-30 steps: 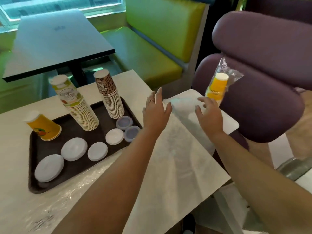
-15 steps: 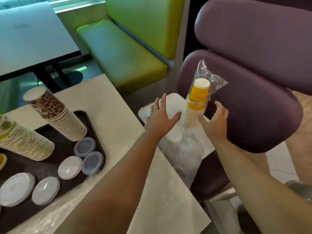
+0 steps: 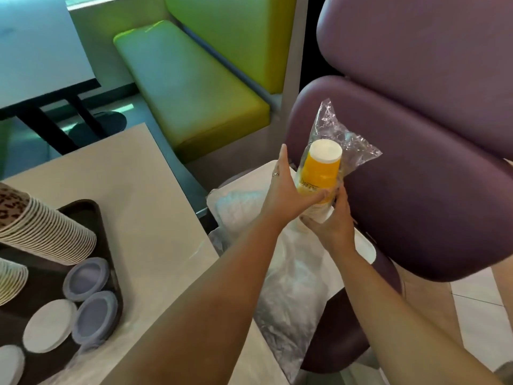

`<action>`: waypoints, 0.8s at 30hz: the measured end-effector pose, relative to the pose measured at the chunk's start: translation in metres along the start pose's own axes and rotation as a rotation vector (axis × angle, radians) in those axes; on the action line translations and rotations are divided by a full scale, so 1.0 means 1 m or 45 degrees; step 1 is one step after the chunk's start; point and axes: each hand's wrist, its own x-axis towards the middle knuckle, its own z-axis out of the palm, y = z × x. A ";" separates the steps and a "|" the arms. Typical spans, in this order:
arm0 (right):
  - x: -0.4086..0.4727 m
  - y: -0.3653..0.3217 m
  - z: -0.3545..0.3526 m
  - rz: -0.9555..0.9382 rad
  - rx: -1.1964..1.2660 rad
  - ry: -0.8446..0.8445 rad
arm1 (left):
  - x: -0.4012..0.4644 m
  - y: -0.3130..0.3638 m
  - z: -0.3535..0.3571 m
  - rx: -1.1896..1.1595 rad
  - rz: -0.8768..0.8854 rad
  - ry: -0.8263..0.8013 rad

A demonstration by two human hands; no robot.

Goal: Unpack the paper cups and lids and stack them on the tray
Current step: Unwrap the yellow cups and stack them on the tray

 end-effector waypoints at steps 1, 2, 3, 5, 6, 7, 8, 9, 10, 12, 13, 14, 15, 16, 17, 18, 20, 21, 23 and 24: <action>0.003 0.003 0.002 -0.008 0.015 0.006 | 0.004 0.003 0.002 -0.090 -0.033 0.016; 0.005 0.006 0.004 -0.022 0.019 0.014 | 0.008 0.005 0.003 -0.146 -0.042 0.020; 0.007 0.008 0.006 -0.032 0.016 0.021 | 0.012 0.006 0.005 -0.160 -0.032 0.012; 0.011 0.014 0.009 -0.044 0.012 0.037 | 0.021 0.007 0.010 -0.154 0.000 -0.012; 0.011 0.014 0.010 -0.051 0.018 0.053 | 0.024 0.008 0.012 -0.172 0.001 -0.031; 0.011 0.015 0.011 -0.059 0.022 0.071 | 0.026 0.009 0.015 -0.205 -0.009 -0.045; 0.012 0.016 0.012 -0.058 0.017 0.088 | 0.027 0.009 0.018 -0.227 -0.033 -0.050; 0.013 0.016 0.012 -0.055 0.013 0.099 | 0.028 0.008 0.022 -0.231 -0.051 -0.047; 0.013 0.016 0.013 -0.050 0.013 0.105 | 0.027 0.007 0.024 -0.221 -0.065 -0.040; 0.015 0.017 0.015 -0.052 0.021 0.108 | 0.026 0.004 0.027 -0.228 -0.071 -0.008; 0.015 0.018 0.015 -0.055 0.036 0.100 | 0.026 0.003 0.028 -0.246 -0.068 0.014; 0.014 0.017 0.015 -0.062 0.058 0.092 | 0.024 0.003 0.027 -0.270 -0.066 0.035; 0.014 0.016 0.014 -0.069 0.085 0.085 | 0.024 0.004 0.026 -0.306 -0.064 0.056; 0.014 0.016 0.013 -0.076 0.112 0.076 | 0.022 0.005 0.024 -0.353 -0.075 0.071; 0.013 0.015 0.012 -0.078 0.129 0.070 | 0.019 0.006 0.022 -0.413 -0.083 0.092; 0.012 0.014 0.011 -0.078 0.140 0.065 | 0.017 0.007 0.019 -0.482 -0.092 0.115; 0.011 0.009 0.007 -0.040 0.159 0.005 | 0.009 0.011 0.012 -0.614 -0.119 0.166; 0.011 0.006 0.004 -0.011 0.212 -0.041 | 0.005 0.015 0.008 -0.673 -0.126 0.188; 0.006 -0.008 -0.002 0.083 0.457 -0.096 | -0.003 0.021 0.000 -0.777 -0.120 0.220; 0.003 -0.013 -0.004 0.158 0.604 -0.079 | -0.006 0.022 -0.005 -0.829 -0.108 0.229</action>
